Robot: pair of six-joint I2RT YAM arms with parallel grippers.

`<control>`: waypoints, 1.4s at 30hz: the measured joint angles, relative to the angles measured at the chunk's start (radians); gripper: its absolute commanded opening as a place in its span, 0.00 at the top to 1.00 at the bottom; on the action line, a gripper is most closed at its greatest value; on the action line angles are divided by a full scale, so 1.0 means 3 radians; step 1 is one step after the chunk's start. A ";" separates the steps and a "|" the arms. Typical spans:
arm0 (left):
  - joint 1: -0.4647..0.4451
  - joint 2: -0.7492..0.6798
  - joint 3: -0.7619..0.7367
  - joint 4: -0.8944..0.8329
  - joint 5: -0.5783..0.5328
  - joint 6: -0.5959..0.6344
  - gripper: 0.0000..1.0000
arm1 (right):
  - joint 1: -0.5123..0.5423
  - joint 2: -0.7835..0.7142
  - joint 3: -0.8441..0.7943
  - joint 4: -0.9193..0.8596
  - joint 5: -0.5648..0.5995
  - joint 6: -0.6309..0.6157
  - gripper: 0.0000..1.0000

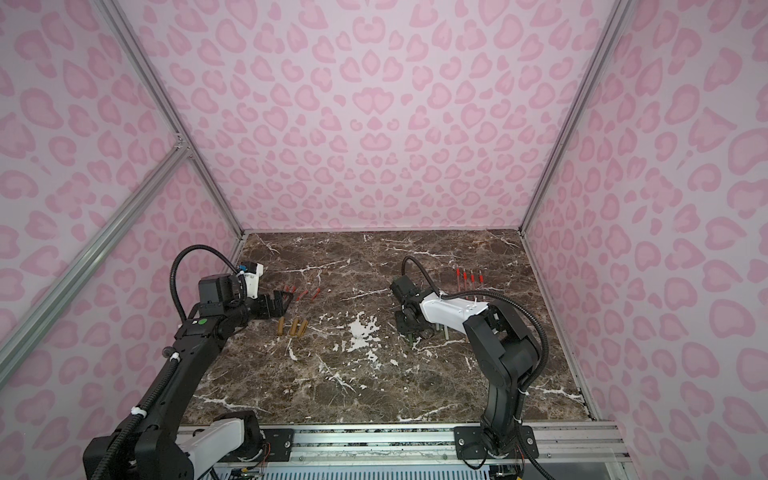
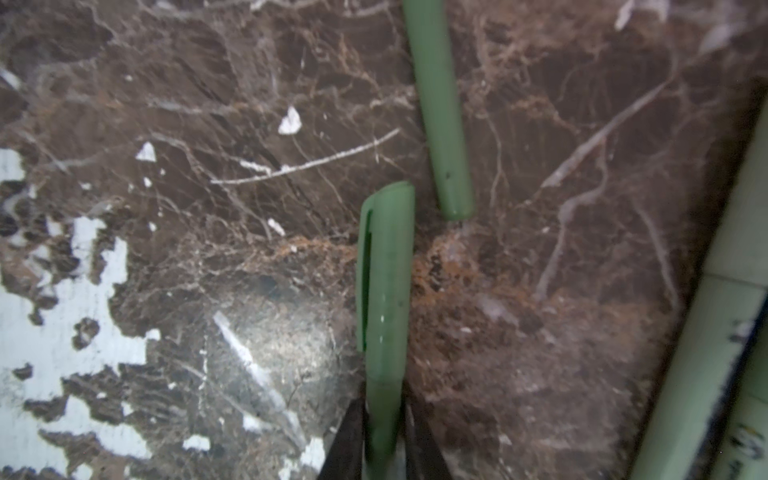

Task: Open the pen caps
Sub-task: 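Reach the right gripper to a dark green marker and grasp it, then lift the green marker cap-first toward the left gripper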

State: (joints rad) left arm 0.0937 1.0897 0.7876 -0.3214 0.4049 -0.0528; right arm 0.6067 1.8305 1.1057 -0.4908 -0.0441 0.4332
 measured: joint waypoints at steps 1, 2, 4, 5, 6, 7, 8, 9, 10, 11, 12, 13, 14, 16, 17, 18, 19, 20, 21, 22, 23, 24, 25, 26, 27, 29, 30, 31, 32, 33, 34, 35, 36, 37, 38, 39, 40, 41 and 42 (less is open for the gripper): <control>0.0003 0.0000 0.0003 0.0001 0.0010 0.0000 0.02 | 0.0000 0.0000 -0.0008 0.0018 0.0001 0.0001 0.88; 0.0003 0.0000 0.0003 0.0003 0.0020 0.0000 0.02 | 0.0001 -0.0008 -0.0023 0.0041 -0.0004 0.0001 0.90; 0.0003 0.0000 -0.0003 0.0009 0.0029 0.0000 0.02 | 0.0015 -0.0017 -0.0041 0.0076 0.0011 0.0001 0.93; 0.0003 0.0000 -0.0008 0.0009 0.0045 0.0000 0.02 | 0.0023 -0.0017 -0.0042 0.0097 0.0020 0.0001 0.93; 0.0006 0.0000 -0.0008 0.0004 0.0060 -0.0001 0.02 | 0.0036 -0.0019 -0.0042 0.0108 0.0032 0.0003 0.93; 0.0008 0.0000 -0.0008 0.0005 0.0079 -0.0004 0.02 | 0.0047 -0.0025 -0.0042 0.0107 0.0039 0.0005 0.94; 0.0009 0.0000 -0.0005 0.0004 0.0112 -0.0018 0.02 | 0.0067 -0.0038 -0.0042 0.0106 0.0033 0.0015 0.94; 0.0009 0.0000 -0.0001 0.0005 0.0151 -0.0025 0.02 | 0.0098 -0.0051 -0.0042 0.0089 0.0019 0.0033 0.94; 0.0009 0.0000 -0.0001 0.0010 0.0196 -0.0027 0.01 | 0.0132 -0.0065 -0.0042 0.0067 -0.0013 0.0042 0.94; 0.0009 0.0000 -0.0008 0.0027 0.0258 -0.0048 0.01 | 0.0175 -0.0085 -0.0033 0.0048 -0.0057 0.0042 0.94; 0.0009 0.0000 -0.0020 0.0052 0.0326 -0.0085 0.00 | 0.0221 -0.0100 0.0000 0.0020 -0.0071 0.0066 0.94; 0.0011 0.0001 -0.0029 0.0056 0.0383 -0.0098 0.00 | 0.0264 -0.0109 0.0046 0.0009 -0.0083 0.0066 0.94; 0.0011 0.0003 -0.0032 0.0053 0.0463 -0.0121 0.01 | 0.0312 -0.0120 0.0100 0.0010 -0.0099 0.0075 0.94; 0.0011 0.0003 -0.0032 0.0080 0.0608 -0.0177 0.01 | 0.0413 -0.0150 0.0201 0.0013 -0.0121 0.0120 0.94; 0.0011 0.0001 -0.0036 0.0100 0.0689 -0.0178 0.02 | 0.0474 -0.0173 0.0247 0.0033 -0.0142 0.0146 0.94; 0.0011 -0.0001 -0.0058 0.0141 0.0776 -0.0202 0.03 | 0.0537 -0.0196 0.0281 0.0078 -0.0179 0.0154 0.94; 0.0011 -0.0004 -0.0084 0.0177 0.0838 -0.0223 0.05 | 0.0586 -0.0210 0.0309 0.0123 -0.0215 0.0161 0.94; 0.0011 -0.0004 -0.0104 0.0187 0.0902 -0.0259 0.06 | 0.0631 -0.0219 0.0337 0.0187 -0.0258 0.0188 0.94; 0.0011 -0.0001 -0.0112 0.0188 0.0959 -0.0267 0.07 | 0.0679 -0.0220 0.0356 0.0261 -0.0309 0.0215 0.94; 0.0011 0.0000 -0.0112 0.0197 0.0998 -0.0287 0.07 | 0.0712 -0.0220 0.0374 0.0314 -0.0364 0.0249 0.94; 0.0011 0.0001 -0.0111 0.0217 0.1043 -0.0333 0.08 | 0.0743 -0.0224 0.0392 0.0379 -0.0420 0.0290 0.94; 0.0011 0.0006 -0.0111 0.0238 0.1082 -0.0381 0.09 | 0.0764 -0.0234 0.0403 0.0444 -0.0444 0.0340 0.94; 0.0006 0.0011 -0.0111 0.0256 0.1114 -0.0406 0.10 | 0.0793 -0.0251 0.0409 0.0507 -0.0464 0.0365 0.94; -0.0006 0.0018 -0.0128 0.0315 0.1156 -0.0467 0.11 | 0.0824 -0.0273 0.0416 0.0591 -0.0493 0.0385 0.95; -0.0018 0.0023 -0.0158 0.0384 0.1197 -0.0495 0.13 | 0.0858 -0.0286 0.0430 0.0674 -0.0523 0.0427 0.95; -0.0053 0.0048 -0.0189 0.0416 0.1256 -0.0549 0.15 | 0.0930 -0.0287 0.0467 0.0828 -0.0581 0.0439 0.95; -0.0070 0.0069 -0.0191 0.0418 0.1274 -0.0575 0.16 | 0.0964 -0.0286 0.0492 0.0872 -0.0617 0.0450 0.95; -0.0093 0.0079 -0.0191 0.0431 0.1286 -0.0600 0.16 | 0.0984 -0.0286 0.0514 0.0909 -0.0662 0.0460 0.95; -0.0116 0.0084 -0.0191 0.0444 0.1301 -0.0601 0.18 | 0.1003 -0.0286 0.0532 0.0978 -0.0701 0.0474 0.95; -0.0145 0.0088 -0.0191 0.0454 0.1312 -0.0603 0.19 | 0.1015 -0.0286 0.0537 0.1057 -0.0704 0.0477 0.95; -0.0177 0.0093 -0.0197 0.0474 0.1321 -0.0603 0.20 | 0.1033 -0.0286 0.0538 0.1115 -0.0724 0.0482 0.95; -0.0212 0.0102 -0.0206 0.0502 0.1342 -0.0604 0.21 | 0.1045 -0.0286 0.0538 0.1171 -0.0760 0.0491 0.95; -0.0252 0.0114 -0.0211 0.0518 0.1366 -0.0604 0.23 | 0.1052 -0.0282 0.0540 0.1218 -0.0793 0.0491 0.95; -0.0280 0.0128 -0.0211 0.0526 0.1383 -0.0609 0.25 | 0.1058 -0.0272 0.0558 0.1242 -0.0823 0.0491 0.95; -0.0315 0.0139 -0.0207 0.0526 0.1417 -0.0628 0.25 | 0.1069 -0.0256 0.0582 0.1275 -0.0849 0.0500 0.95; -0.0340 0.0144 -0.0198 0.0526 0.1443 -0.0628 0.26 | 0.1077 -0.0243 0.0604 0.1307 -0.0879 0.0500 0.95; -0.0356 0.0146 -0.0192 0.0530 0.1461 -0.0629 0.28 | 0.1090 -0.0239 0.0615 0.1331 -0.0896 0.0501 0.95; -0.0385 0.0149 -0.0189 0.0548 0.1480 -0.0638 0.29 | 0.1101 -0.0239 0.0624 0.1349 -0.0909 0.0502 0.96; -0.0408 0.0154 -0.0189 0.0558 0.1500 -0.0665 0.31 | 0.1115 -0.0237 0.0628 0.1390 -0.0922 0.0501 0.96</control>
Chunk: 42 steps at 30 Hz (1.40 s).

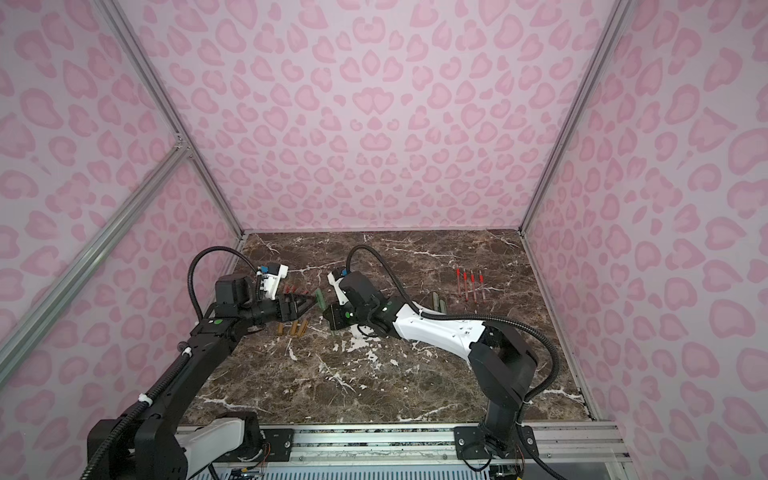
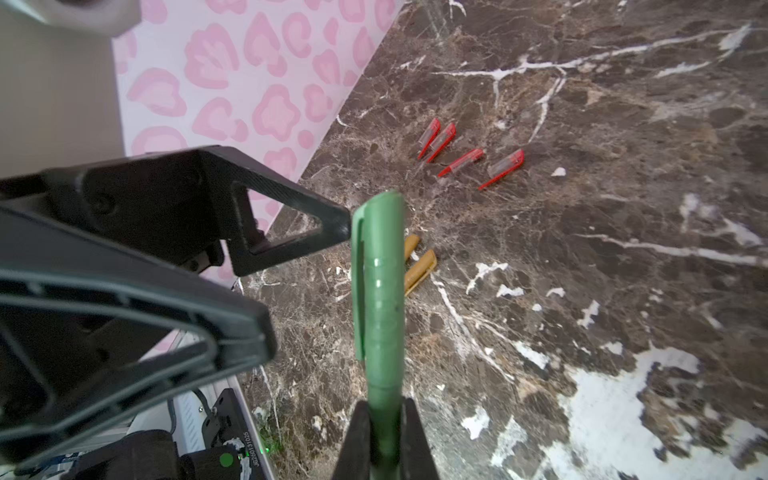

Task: Open the pen caps
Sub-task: 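Lift the green marker cap-first toward the left gripper, then close the left gripper on the green marker's cap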

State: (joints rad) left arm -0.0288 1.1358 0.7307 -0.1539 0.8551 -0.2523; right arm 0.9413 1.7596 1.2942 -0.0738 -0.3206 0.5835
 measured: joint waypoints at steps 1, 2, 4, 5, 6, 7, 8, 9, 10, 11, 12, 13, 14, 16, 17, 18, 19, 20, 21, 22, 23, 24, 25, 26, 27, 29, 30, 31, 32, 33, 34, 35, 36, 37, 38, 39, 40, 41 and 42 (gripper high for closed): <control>-0.0018 0.0008 -0.0004 0.0015 0.0014 -0.0020 0.33 | 0.0009 0.0010 0.0008 0.0023 -0.0017 0.0000 0.96; -0.0033 0.0023 -0.0005 0.0033 0.0029 -0.0028 0.35 | 0.0022 0.0029 0.0019 0.0050 -0.0041 0.0001 0.96; -0.0056 0.0043 -0.0005 0.0067 0.0066 -0.0074 0.39 | 0.0028 0.0070 0.0051 0.0064 -0.0067 0.0027 0.96; -0.0056 0.0046 -0.0005 0.0078 0.0074 -0.0113 0.41 | 0.0037 0.0078 0.0064 0.0064 -0.0074 0.0027 0.96; -0.0053 0.0046 -0.0005 0.0095 0.0086 -0.0116 0.45 | 0.0045 0.0079 0.0070 0.0066 -0.0081 0.0027 0.96; -0.0055 0.0046 -0.0005 0.0111 0.0092 -0.0125 0.48 | 0.0051 0.0079 0.0075 0.0080 -0.0088 0.0027 0.96; -0.0053 0.0047 -0.0005 0.0137 0.0092 -0.0142 0.53 | 0.0062 0.0079 0.0083 0.0090 -0.0093 0.0025 0.97; -0.0053 0.0048 -0.0005 0.0155 0.0092 -0.0144 0.58 | 0.0066 0.0083 0.0089 0.0085 -0.0092 0.0025 0.97; -0.0053 0.0052 -0.0005 0.0173 0.0092 -0.0179 0.62 | 0.0066 0.0093 0.0100 0.0080 -0.0092 0.0025 0.96; -0.0053 0.0057 -0.0003 0.0174 0.0089 -0.0201 0.70 | 0.0069 0.0103 0.0112 0.0079 -0.0092 0.0025 0.97; -0.0053 0.0060 0.0004 0.0168 0.0084 -0.0214 0.77 | 0.0071 0.0107 0.0118 0.0078 -0.0092 0.0025 0.96; -0.0052 0.0060 0.0009 0.0169 0.0074 -0.0240 0.84 | 0.0075 0.0106 0.0118 0.0079 -0.0092 0.0025 0.97; -0.0047 0.0058 0.0010 0.0178 0.0072 -0.0257 0.91 | 0.0084 0.0102 0.0118 0.0086 -0.0086 0.0025 0.97; -0.0055 0.0053 0.0008 0.0192 0.0102 -0.0290 0.96 | 0.0103 0.0102 0.0118 0.0076 -0.0052 0.0024 0.97; -0.0057 0.0053 0.0008 0.0193 0.0103 -0.0289 0.96 | 0.0103 0.0102 0.0118 0.0069 -0.0042 0.0020 0.97; -0.0053 0.0053 0.0008 0.0193 0.0104 -0.0290 0.96 | 0.0104 0.0103 0.0123 0.0069 -0.0041 0.0017 0.96; -0.0051 0.0053 0.0009 0.0193 0.0104 -0.0291 0.96 | 0.0107 0.0104 0.0127 0.0066 -0.0037 0.0014 0.95; -0.0051 0.0053 0.0010 0.0193 0.0104 -0.0294 0.96 | 0.0108 0.0104 0.0131 0.0064 -0.0032 0.0015 0.93; -0.0051 0.0052 0.0010 0.0195 0.0103 -0.0301 0.96 | 0.0109 0.0104 0.0131 0.0064 -0.0031 0.0014 0.91; -0.0051 0.0047 0.0010 0.0193 0.0102 -0.0303 0.96 | 0.0111 0.0103 0.0130 0.0064 -0.0029 0.0011 0.87; -0.0050 0.0042 0.0009 0.0195 0.0103 -0.0303 0.96 | 0.0113 0.0103 0.0128 0.0070 -0.0024 0.0008 0.82; -0.0047 0.0038 0.0006 0.0201 0.0104 -0.0303 0.96 | 0.0113 0.0103 0.0125 0.0079 -0.0018 0.0001 0.79; -0.0043 0.0037 0.0005 0.0210 0.0099 -0.0304 0.96 | 0.0116 0.0103 0.0125 0.0080 -0.0020 -0.0005 0.75; -0.0034 0.0038 0.0005 0.0217 0.0090 -0.0309 0.96 | 0.0120 0.0108 0.0126 0.0080 -0.0032 -0.0009 0.73; -0.0019 0.0037 0.0008 0.0217 0.0088 -0.0324 0.96 | 0.0127 0.0120 0.0128 0.0083 -0.0043 -0.0010 0.72; 0.0001 0.0032 0.0022 0.0220 0.0085 -0.0376 0.96 | 0.0134 0.0139 0.0127 0.0083 -0.0047 -0.0006 0.74; 0.0006 0.0022 0.0023 0.0231 0.0083 -0.0378 0.96 | 0.0139 0.0144 0.0122 0.0084 -0.0048 -0.0005 0.78; 0.0011 0.0017 0.0023 0.0243 0.0080 -0.0379 0.96 | 0.0145 0.0150 0.0120 0.0085 -0.0056 -0.0005 0.81; 0.0013 0.0015 0.0022 0.0261 0.0081 -0.0394 0.96 | 0.0150 0.0161 0.0120 0.0094 -0.0058 -0.0006 0.85; 0.0023 0.0015 0.0022 0.0267 0.0080 -0.0401 0.96 | 0.0150 0.0178 0.0123 0.0100 -0.0056 -0.0009 0.87; 0.0029 0.0015 0.0022 0.0263 0.0072 -0.0399 0.96 | 0.0150 0.0195 0.0128 0.0102 -0.0061 -0.0014 0.90; 0.0036 0.0015 0.0022 0.0251 0.0060 -0.0403 0.96 | 0.0148 0.0209 0.0140 0.0104 -0.0067 -0.0019 0.93; 0.0046 0.0015 0.0022 0.0248 0.0060 -0.0418 0.96 | 0.0148 0.0212 0.0146 0.0104 -0.0067 -0.0024 0.96; 0.0048 0.0015 0.0022 0.0251 0.0061 -0.0431 0.96 | 0.0148 0.0212 0.0146 0.0109 -0.0069 -0.0039 1.00; 0.0048 0.0015 0.0022 0.0256 0.0061 -0.0437 0.96 | 0.0148 0.0212 0.0146 0.0122 -0.0067 -0.0033 1.00; 0.0050 0.0015 0.0018 0.0261 0.0062 -0.0441 0.96 | 0.0148 0.0212 0.0141 0.0136 -0.0067 -0.0039 1.00; 0.0056 0.0015 0.0014 0.0264 0.0062 -0.0448 0.96 | 0.0148 0.0214 0.0131 0.0153 -0.0070 -0.0042 1.00; 0.0071 0.0015 0.0014 0.0263 0.0056 -0.0449 0.96 | 0.0148 0.0219 0.0120 0.0169 -0.0070 -0.0057 1.00; 0.0081 0.0015 0.0020 0.0244 0.0045 -0.0450 0.96 | 0.0148 0.0229 0.0114 0.0183 -0.0070 -0.0065 1.00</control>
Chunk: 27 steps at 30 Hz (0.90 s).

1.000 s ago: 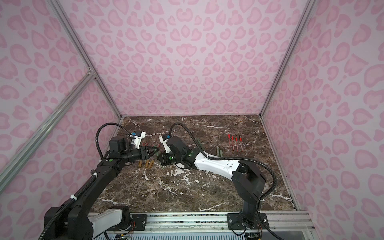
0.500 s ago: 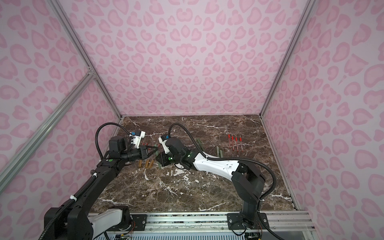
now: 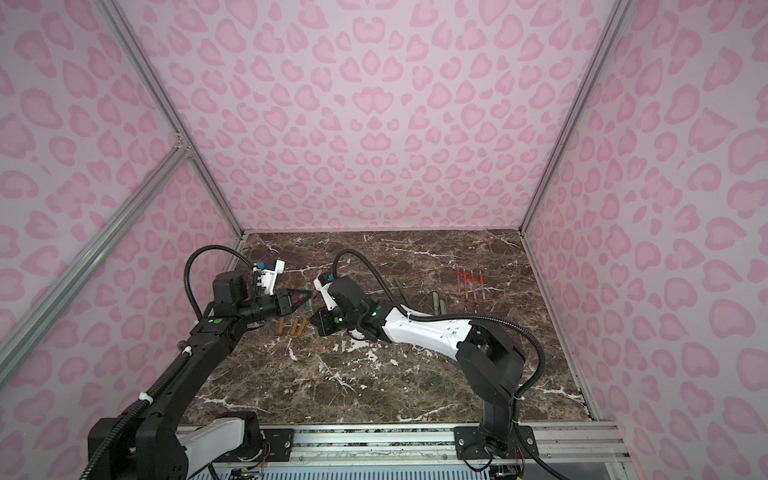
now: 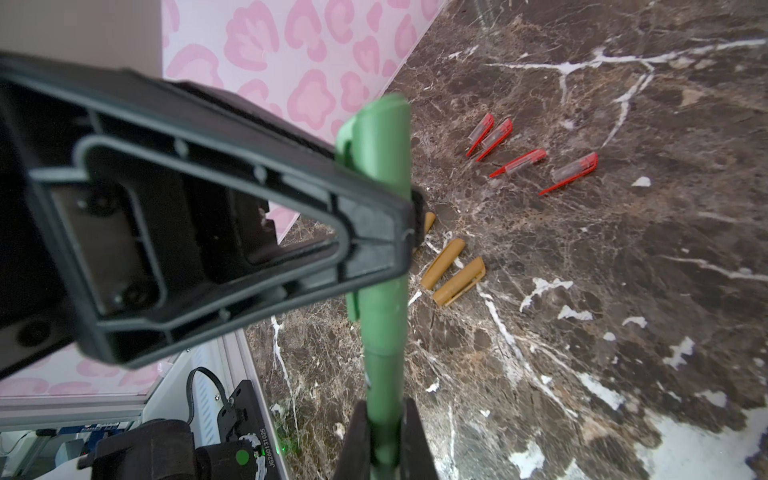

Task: Open the pen caps
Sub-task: 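Close the left gripper on the green marker's cap, then pull the green marker away from the left gripper with the right gripper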

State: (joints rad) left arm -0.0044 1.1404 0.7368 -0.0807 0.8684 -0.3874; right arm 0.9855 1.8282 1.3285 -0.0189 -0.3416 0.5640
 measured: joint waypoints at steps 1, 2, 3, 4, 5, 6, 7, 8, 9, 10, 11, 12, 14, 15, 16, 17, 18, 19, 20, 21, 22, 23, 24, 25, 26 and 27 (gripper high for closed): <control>0.0019 0.0000 0.0015 -0.0032 -0.0003 -0.0004 0.96 | 0.0000 0.0003 -0.0015 0.0036 -0.0003 0.0000 1.00; 0.0039 -0.0003 0.0050 -0.0090 0.0000 -0.0010 0.96 | 0.0001 -0.0003 -0.0058 0.0114 -0.0008 -0.0003 1.00; 0.0053 -0.0011 0.0081 -0.0144 -0.0001 -0.0006 0.96 | 0.0003 -0.0019 -0.0116 0.0209 -0.0010 -0.0005 1.00; 0.0064 -0.0023 0.0107 -0.0188 0.0000 0.0000 0.96 | 0.0003 -0.0038 -0.0174 0.0294 -0.0010 -0.0020 1.00; 0.0071 -0.0031 0.0139 -0.0244 0.0010 0.0004 0.96 | 0.0005 -0.0070 -0.0264 0.0420 -0.0009 -0.0025 1.00; 0.0076 -0.0031 0.0186 -0.0342 0.0022 0.0025 0.96 | 0.0006 -0.0104 -0.0350 0.0520 -0.0008 -0.0028 1.00; 0.0084 -0.0029 0.0235 -0.0436 0.0024 0.0039 0.96 | 0.0008 -0.0134 -0.0420 0.0605 -0.0005 -0.0031 1.00; 0.0099 -0.0022 0.0310 -0.0565 0.0038 0.0051 0.96 | 0.0009 -0.0168 -0.0493 0.0708 -0.0005 -0.0036 1.00; 0.0108 -0.0008 0.0412 -0.0722 0.0048 0.0062 0.96 | 0.0011 -0.0210 -0.0582 0.0801 0.0008 -0.0034 1.00; 0.0109 0.0006 0.0505 -0.0841 0.0055 0.0080 0.96 | 0.0014 -0.0263 -0.0666 0.0917 0.0027 -0.0032 1.00; 0.0109 0.0023 0.0624 -0.0987 0.0076 0.0120 0.96 | 0.0015 -0.0332 -0.0769 0.1050 0.0041 -0.0029 1.00; 0.0111 0.0036 0.0730 -0.1064 0.0088 0.0145 0.96 | 0.0015 -0.0398 -0.0866 0.1108 0.0017 -0.0020 1.00; 0.0155 0.0067 0.0923 -0.0867 0.0020 0.0173 0.96 | 0.0032 -0.0479 -0.1063 0.0824 0.0043 0.0018 1.00; 0.0164 0.0085 0.0987 -0.0788 0.0019 0.0191 0.96 | 0.0033 -0.0456 -0.1142 0.0629 0.0055 0.0039 1.00; 0.0160 0.0117 0.1035 -0.0757 0.0023 0.0198 0.96 | 0.0025 -0.0450 -0.1200 0.0445 0.0109 0.0070 1.00; 0.0150 0.0181 0.1081 -0.0731 0.0032 0.0198 0.96 | 0.0019 -0.0488 -0.1246 0.0286 0.0169 0.0076 1.00; 0.0145 0.0239 0.1109 -0.0715 0.0024 0.0193 0.96 | 0.0001 -0.0543 -0.1277 0.0231 0.0184 0.0078 1.00; 0.0145 0.0281 0.1118 -0.0707 0.0018 0.0165 0.96 | -0.0003 -0.0598 -0.1297 0.0234 0.0210 0.0076 1.00; 0.0142 0.0322 0.1127 -0.0697 0.0014 0.0160 0.96 | -0.0001 -0.0662 -0.1324 0.0240 0.0215 0.0074 1.00; 0.0131 0.0366 0.1142 -0.0678 0.0001 0.0160 0.96 | -0.0003 -0.0720 -0.1353 0.0237 0.0217 0.0065 1.00; 0.0109 0.0421 0.1157 -0.0645 -0.0005 0.0159 0.97 | -0.0013 -0.0764 -0.1377 0.0216 0.0243 0.0062 1.00; 0.0081 0.0484 0.1172 -0.0617 -0.0009 0.0158 0.97 | -0.0033 -0.0819 -0.1413 0.0184 0.0263 0.0061 1.00; 0.0047 0.0570 0.1195 -0.0615 -0.0023 0.0142 0.97 | -0.0066 -0.0876 -0.1447 0.0141 0.0301 0.0062 1.00; 0.0018 0.0647 0.1219 -0.0621 -0.0037 0.0139 0.97 | -0.0100 -0.0928 -0.1479 0.0113 0.0345 0.0065 1.00; -0.0022 0.0738 0.1259 -0.0637 -0.0060 0.0142 0.97 | -0.0141 -0.1011 -0.1532 0.0083 0.0401 0.0069 1.00; -0.0064 0.0824 0.1305 -0.0674 -0.0100 0.0169 0.97 | -0.0187 -0.1096 -0.1587 0.0052 0.0441 0.0085 1.00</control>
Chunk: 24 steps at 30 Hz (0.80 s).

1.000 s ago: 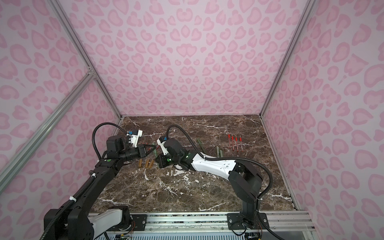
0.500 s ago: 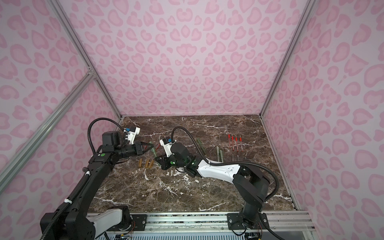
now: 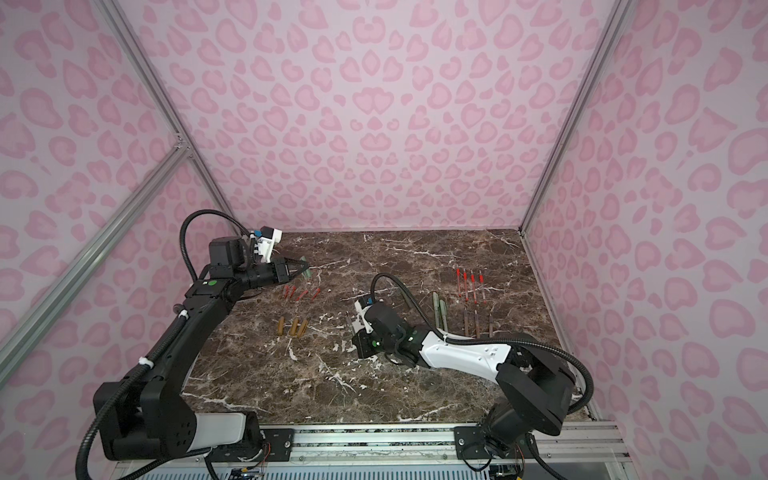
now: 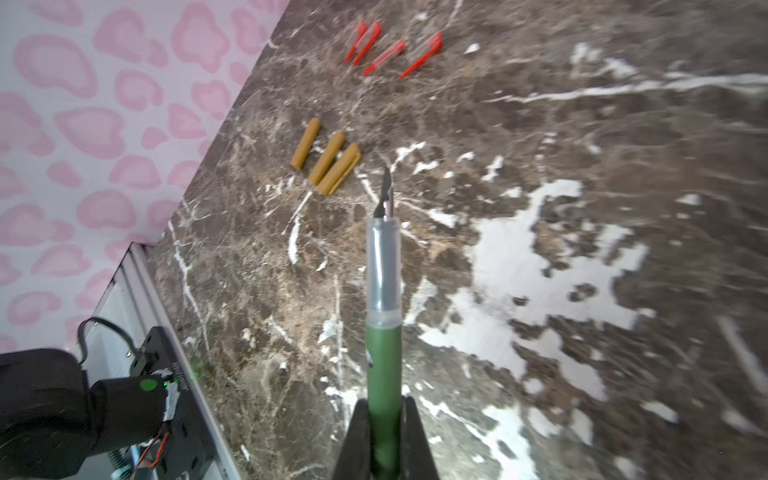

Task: Open the pen caps
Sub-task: 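Pull the green marker away from the left gripper with the right gripper, then set the green cap beside the red caps while the right carries the marker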

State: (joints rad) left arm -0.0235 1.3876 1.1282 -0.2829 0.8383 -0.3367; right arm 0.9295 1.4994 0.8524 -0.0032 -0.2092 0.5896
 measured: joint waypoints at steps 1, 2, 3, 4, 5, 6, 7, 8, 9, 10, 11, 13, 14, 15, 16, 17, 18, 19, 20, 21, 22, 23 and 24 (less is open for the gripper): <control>-0.0046 0.0080 0.0052 -0.0056 -0.0045 0.0037 0.97 | -0.0031 -0.0069 -0.0039 -0.0036 0.0041 0.0005 1.00; -0.0109 0.0177 0.0118 -0.0106 -0.0108 0.0092 0.97 | -0.0062 -0.0144 -0.0085 -0.0066 0.0065 0.0006 1.00; -0.0167 0.0268 0.0168 -0.0140 -0.0172 0.0139 0.97 | -0.0104 -0.0216 -0.0127 -0.0108 0.0089 0.0006 1.00; -0.0214 0.0362 0.0215 -0.0192 -0.0226 0.0187 0.97 | -0.0144 -0.0281 -0.0160 -0.0163 0.0109 0.0005 1.00; -0.0267 0.0478 0.0280 -0.0263 -0.0291 0.0228 0.97 | -0.0191 -0.0362 -0.0195 -0.0244 0.0145 0.0008 1.00; -0.0309 0.0601 0.0341 -0.0320 -0.0356 0.0263 0.97 | -0.0239 -0.0450 -0.0223 -0.0336 0.0205 0.0027 1.00; -0.0340 0.0713 0.0399 -0.0389 -0.0413 0.0292 0.97 | -0.0273 -0.0526 -0.0245 -0.0388 0.0254 0.0045 1.00; -0.0367 0.0833 0.0460 -0.0465 -0.0482 0.0338 0.97 | -0.0317 -0.0621 -0.0276 -0.0449 0.0324 0.0055 1.00; -0.0403 0.0949 0.0523 -0.0534 -0.0558 0.0379 0.97 | -0.0348 -0.0713 -0.0306 -0.0509 0.0374 0.0064 1.00; -0.0432 0.1062 0.0594 -0.0609 -0.0640 0.0420 0.97 | -0.0367 -0.0791 -0.0333 -0.0566 0.0376 0.0064 1.00; -0.0465 0.1189 0.0684 -0.0690 -0.0740 0.0455 0.97 | -0.0399 -0.0863 -0.0356 -0.0633 0.0406 0.0065 1.00; -0.0515 0.1425 0.0860 -0.0827 -0.0894 0.0523 0.97 | -0.0463 -0.0987 -0.0375 -0.0787 0.0458 0.0065 1.00; -0.0535 0.1531 0.0937 -0.0891 -0.0954 0.0546 0.97 | -0.0495 -0.1055 -0.0384 -0.0857 0.0490 0.0065 1.00; -0.0547 0.1612 0.0988 -0.0933 -0.0994 0.0566 0.97 | -0.0525 -0.1123 -0.0394 -0.0908 0.0525 0.0066 1.00; -0.0553 0.1689 0.1034 -0.0989 -0.1038 0.0579 0.97 | -0.0539 -0.1203 -0.0408 -0.0963 0.0587 0.0065 1.00; -0.0556 0.1755 0.1072 -0.1033 -0.1066 0.0587 0.97 | -0.0547 -0.1265 -0.0425 -0.0998 0.0598 0.0064 1.00; -0.0567 0.1811 0.1108 -0.1071 -0.1082 0.0589 0.97 | -0.0548 -0.1319 -0.0448 -0.1022 0.0604 0.0060 1.00; -0.0577 0.1878 0.1148 -0.1096 -0.1106 0.0598 0.97 | -0.0563 -0.1380 -0.0482 -0.1057 0.0636 0.0056 1.00; -0.0591 0.1937 0.1181 -0.1114 -0.1137 0.0598 0.96 | -0.0585 -0.1433 -0.0509 -0.1105 0.0649 0.0056 1.00; -0.0605 0.1977 0.1200 -0.1142 -0.1157 0.0599 0.97 | -0.0613 -0.1478 -0.0530 -0.1138 0.0665 0.0057 1.00; -0.0626 0.2007 0.1208 -0.1167 -0.1174 0.0601 0.97 | -0.0643 -0.1526 -0.0549 -0.1175 0.0696 0.0060 1.00; -0.0636 0.2031 0.1219 -0.1198 -0.1177 0.0600 0.97 | -0.0671 -0.1573 -0.0567 -0.1188 0.0707 0.0062 1.00; -0.0649 0.2050 0.1235 -0.1219 -0.1180 0.0600 0.96 | -0.0684 -0.1612 -0.0587 -0.1203 0.0734 0.0064 1.00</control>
State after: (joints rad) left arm -0.2180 2.0026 1.4986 -0.6487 0.4843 -0.1566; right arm 0.7242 1.0157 0.6762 -0.3641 0.0109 0.6086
